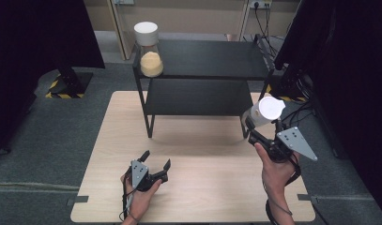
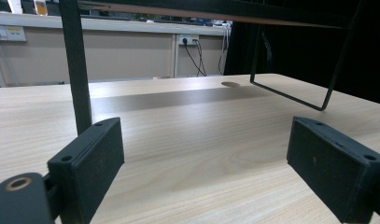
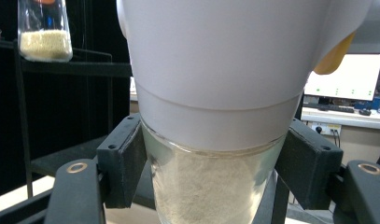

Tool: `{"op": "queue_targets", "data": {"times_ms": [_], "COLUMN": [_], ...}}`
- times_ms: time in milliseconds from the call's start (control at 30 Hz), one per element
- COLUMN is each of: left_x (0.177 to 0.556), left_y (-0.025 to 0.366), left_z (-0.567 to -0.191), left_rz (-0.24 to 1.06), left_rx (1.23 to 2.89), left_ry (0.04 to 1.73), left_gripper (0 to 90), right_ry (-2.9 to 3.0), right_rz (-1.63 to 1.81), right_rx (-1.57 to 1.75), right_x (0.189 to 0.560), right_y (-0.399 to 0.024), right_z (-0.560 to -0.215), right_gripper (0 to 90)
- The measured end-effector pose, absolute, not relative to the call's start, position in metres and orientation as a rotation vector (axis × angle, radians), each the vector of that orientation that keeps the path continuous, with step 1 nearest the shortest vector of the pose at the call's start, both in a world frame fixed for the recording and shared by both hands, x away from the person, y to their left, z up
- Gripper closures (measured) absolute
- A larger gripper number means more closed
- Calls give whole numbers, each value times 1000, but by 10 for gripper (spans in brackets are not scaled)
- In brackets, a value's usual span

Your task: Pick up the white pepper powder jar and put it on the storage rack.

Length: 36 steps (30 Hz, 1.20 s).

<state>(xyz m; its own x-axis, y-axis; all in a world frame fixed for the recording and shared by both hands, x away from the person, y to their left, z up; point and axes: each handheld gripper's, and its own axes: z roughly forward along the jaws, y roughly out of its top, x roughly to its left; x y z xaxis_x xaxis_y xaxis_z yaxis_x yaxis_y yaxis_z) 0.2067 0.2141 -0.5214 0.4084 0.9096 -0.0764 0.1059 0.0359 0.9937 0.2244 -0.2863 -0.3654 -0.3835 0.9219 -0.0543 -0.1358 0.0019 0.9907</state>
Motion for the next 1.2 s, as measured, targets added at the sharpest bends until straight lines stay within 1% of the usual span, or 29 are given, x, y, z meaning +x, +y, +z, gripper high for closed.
{"op": "queue_targets", "data": {"times_ms": [1200], "left_x": [207], "left_y": [214], "left_z": [-521], "left_rz": [801], "left_rx": [1406], "left_ry": [984], "left_gripper": [106], "right_ry": [1334], "right_rz": [1556], "right_rx": [834], "right_x": [246], "right_y": [-275], "right_z": [-320], "right_gripper": [308]}}
